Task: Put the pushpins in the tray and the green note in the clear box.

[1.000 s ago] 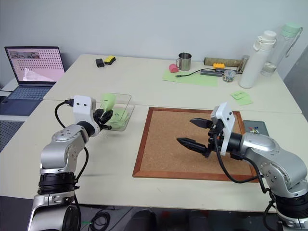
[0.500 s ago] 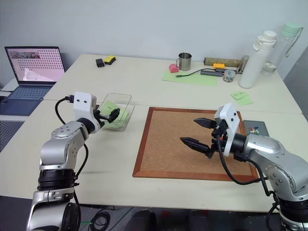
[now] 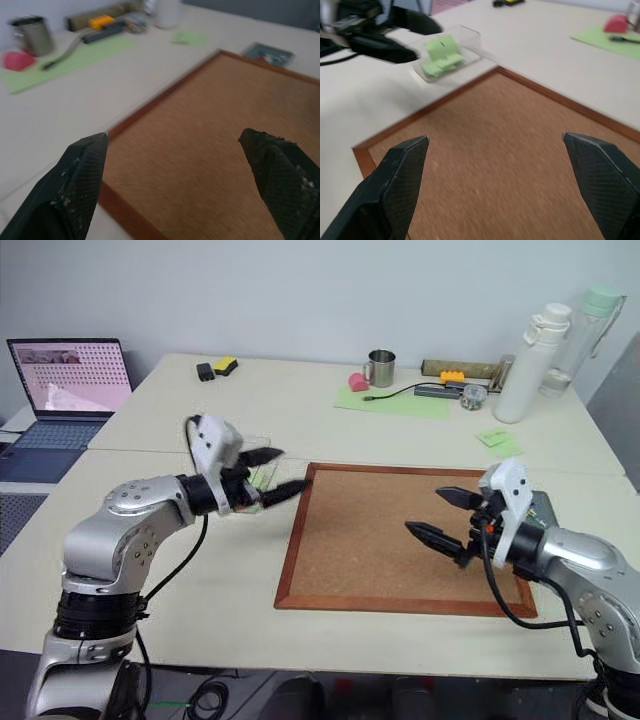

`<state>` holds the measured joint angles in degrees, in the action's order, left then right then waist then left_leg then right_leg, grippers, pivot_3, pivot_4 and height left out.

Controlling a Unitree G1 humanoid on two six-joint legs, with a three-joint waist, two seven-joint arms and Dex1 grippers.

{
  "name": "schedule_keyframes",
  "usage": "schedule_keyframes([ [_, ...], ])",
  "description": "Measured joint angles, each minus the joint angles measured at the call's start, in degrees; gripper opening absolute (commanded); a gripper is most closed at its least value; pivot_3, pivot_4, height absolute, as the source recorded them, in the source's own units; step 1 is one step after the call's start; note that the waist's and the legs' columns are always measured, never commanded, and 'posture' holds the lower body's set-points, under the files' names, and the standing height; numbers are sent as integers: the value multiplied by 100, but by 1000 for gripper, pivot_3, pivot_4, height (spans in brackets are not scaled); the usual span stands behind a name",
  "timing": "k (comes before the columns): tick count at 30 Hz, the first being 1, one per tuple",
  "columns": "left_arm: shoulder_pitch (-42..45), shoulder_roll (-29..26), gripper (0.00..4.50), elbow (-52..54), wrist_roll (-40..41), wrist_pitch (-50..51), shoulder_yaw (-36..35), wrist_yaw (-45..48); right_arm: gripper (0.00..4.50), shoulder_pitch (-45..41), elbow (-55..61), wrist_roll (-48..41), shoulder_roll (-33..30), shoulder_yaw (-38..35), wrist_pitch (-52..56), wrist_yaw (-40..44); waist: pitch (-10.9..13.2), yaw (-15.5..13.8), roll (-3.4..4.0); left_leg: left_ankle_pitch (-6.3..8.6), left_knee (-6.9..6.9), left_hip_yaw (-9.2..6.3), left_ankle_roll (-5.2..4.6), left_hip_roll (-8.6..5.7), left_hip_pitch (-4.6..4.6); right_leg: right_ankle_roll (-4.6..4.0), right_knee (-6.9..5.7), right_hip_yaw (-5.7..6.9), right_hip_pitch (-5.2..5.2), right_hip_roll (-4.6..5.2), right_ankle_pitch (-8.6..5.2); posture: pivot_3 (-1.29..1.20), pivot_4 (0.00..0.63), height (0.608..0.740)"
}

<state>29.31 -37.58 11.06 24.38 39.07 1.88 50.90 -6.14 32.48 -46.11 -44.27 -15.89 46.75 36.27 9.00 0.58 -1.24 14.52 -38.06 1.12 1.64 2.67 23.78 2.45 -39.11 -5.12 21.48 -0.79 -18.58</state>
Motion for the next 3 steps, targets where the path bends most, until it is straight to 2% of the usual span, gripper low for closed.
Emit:
schedule_keyframes([
  [3, -178, -205, 4445, -80, -36, -194, 235, 423, 4500, 384, 4, 25, -67, -283, -26, 40, 1, 21, -1, 0, -1, -2, 0, 0, 2, 0, 2, 2, -1, -2, 0, 0, 150, 740],
])
